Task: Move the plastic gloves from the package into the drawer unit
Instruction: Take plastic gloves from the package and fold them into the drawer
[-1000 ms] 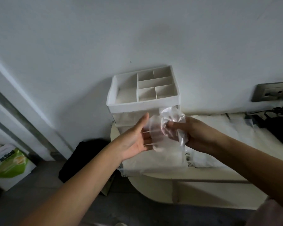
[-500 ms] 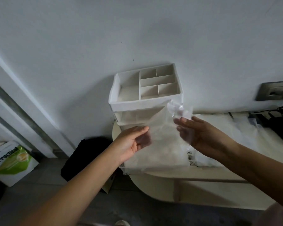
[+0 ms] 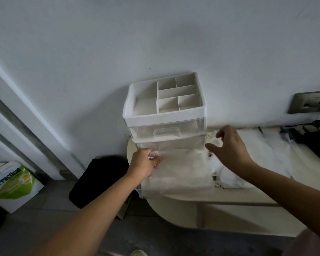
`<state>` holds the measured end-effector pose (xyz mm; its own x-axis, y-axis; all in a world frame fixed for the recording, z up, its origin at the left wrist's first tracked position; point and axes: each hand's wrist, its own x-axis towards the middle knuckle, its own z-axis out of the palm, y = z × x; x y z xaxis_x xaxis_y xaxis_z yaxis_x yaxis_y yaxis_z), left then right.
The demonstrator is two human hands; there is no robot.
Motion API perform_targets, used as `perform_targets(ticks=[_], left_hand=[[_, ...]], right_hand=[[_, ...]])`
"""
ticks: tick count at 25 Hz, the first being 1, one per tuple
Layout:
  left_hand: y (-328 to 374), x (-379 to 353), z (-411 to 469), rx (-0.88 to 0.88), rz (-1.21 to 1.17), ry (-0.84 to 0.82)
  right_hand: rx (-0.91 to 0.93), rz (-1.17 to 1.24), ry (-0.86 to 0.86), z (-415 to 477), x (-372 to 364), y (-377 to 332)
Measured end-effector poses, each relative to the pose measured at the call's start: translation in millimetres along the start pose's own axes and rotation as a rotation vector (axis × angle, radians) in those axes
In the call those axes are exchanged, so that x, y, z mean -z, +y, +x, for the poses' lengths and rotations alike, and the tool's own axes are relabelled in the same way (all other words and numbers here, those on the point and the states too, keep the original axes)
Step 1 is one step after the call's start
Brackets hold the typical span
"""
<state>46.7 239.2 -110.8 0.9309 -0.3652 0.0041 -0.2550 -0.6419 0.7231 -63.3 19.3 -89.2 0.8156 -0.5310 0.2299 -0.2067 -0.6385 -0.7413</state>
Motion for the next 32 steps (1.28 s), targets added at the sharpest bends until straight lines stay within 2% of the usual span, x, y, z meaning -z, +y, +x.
perform_targets(ticks=[1,2,3,5,6,8,10,13,16,18,19,21,25,27,32], left_hand=[[-1,0,2,0.0,0.002,-0.001],[-1,1,3,-0.001,0.023,-0.006],[-2,2,5,-0.004,0.057,-0.011],[-2,6,5,-0.009,0.116,-0.017],[-2,7,4,-0.018,0.159,-0.019],[-2,10,2,-0.043,0.287,-0.033],[-4,10,0,-0.072,0.395,-0.045],[-2,14,-2,-0.073,0.555,-0.039],[16,22,-10,-0.118,0.798,0.109],[26,18,-14,-0.205,0.796,0.197],[29,13,-16,-0.227,0.728,0.163],[28,-4,-19,-0.203,0.617,-0.01],[7,-21,-8,0.02,0.71,-0.43],[2,-23,-2,0.055,0.765,-0.503],[2,-22,-3,0.049,0.702,-0.466]], right_hand=[[0.272,-0.059,0.075,-5,-1,-8],[0.508,-0.059,0.066,-11,-3,-16],[0.675,-0.038,-0.038,-16,-7,-22],[0.784,-0.053,-0.38,-24,-23,-29],[0.758,-0.081,-0.532,-28,-35,-30],[0.644,-0.14,-0.7,-28,-59,-23],[0.616,-0.231,-0.704,-20,-74,-21],[0.698,-0.446,-0.672,-10,-86,-23],[0.718,-0.546,-0.698,-11,-93,-28],[0.693,-0.513,-0.714,-11,-96,-28],[0.67,-0.485,-0.729,-10,-97,-27],[0.623,-0.407,-0.775,-11,-96,-26],[0.61,-0.388,-0.878,-7,-88,-29],[0.59,-0.522,-0.906,-1,-79,-29],[0.377,-0.846,-0.891,7,-71,-21]])
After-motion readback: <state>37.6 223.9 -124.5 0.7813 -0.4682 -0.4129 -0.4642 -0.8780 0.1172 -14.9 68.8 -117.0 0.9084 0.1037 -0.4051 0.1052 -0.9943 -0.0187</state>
